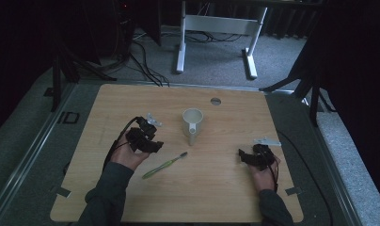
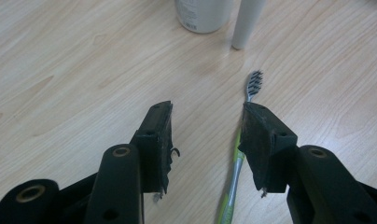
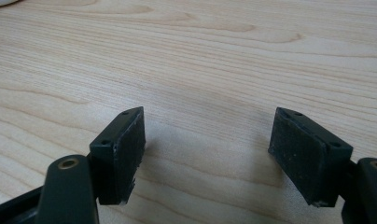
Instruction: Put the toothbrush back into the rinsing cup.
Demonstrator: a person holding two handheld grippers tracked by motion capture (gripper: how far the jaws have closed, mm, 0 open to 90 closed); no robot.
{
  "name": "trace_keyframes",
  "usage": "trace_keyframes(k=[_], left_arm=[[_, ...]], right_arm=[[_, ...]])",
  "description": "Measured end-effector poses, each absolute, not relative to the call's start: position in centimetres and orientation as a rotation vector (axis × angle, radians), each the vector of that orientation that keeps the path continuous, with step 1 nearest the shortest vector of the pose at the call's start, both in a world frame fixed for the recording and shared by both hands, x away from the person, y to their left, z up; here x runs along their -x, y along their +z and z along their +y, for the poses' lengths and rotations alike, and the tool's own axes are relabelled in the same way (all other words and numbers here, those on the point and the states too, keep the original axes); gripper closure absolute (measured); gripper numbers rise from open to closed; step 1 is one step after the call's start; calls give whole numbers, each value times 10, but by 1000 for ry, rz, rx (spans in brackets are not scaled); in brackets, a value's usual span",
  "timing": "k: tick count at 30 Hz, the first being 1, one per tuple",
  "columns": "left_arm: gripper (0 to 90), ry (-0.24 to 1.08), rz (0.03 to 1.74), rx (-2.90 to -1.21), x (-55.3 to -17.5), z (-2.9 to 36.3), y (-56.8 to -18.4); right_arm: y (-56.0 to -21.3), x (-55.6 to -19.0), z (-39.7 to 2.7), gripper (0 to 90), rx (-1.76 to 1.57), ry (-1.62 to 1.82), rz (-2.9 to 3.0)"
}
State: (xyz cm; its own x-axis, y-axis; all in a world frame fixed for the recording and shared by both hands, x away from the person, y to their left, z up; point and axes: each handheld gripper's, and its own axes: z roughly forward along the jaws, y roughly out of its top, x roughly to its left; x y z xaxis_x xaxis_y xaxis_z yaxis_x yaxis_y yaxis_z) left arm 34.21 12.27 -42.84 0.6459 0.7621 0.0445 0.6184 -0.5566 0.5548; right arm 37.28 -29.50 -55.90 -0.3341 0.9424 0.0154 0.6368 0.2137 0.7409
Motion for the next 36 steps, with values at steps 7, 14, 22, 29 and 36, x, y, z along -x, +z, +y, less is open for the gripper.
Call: trace_keyframes(k=[7,14,22,29,36], left_arm=[[557,359,1073,-2396,-344,118,-433],[560,346,1064,-2422,-345,113,-436],[562,331,1056,-2452,-347,108,-439],[578,312,1042,-2481,-350,104,-444],[588,290,1035,-2509,-353,100,-449]], right_arm=[[-559,-373,-295,263,-1460,923,2051],[-559,-373,-295,263,-1458,922,2053],[-559,-373,-295,263,-1458,924,2052],[-559,-373,-295,263,-1459,924,2052],[-559,-373,-295,263,-1458,923,2052]])
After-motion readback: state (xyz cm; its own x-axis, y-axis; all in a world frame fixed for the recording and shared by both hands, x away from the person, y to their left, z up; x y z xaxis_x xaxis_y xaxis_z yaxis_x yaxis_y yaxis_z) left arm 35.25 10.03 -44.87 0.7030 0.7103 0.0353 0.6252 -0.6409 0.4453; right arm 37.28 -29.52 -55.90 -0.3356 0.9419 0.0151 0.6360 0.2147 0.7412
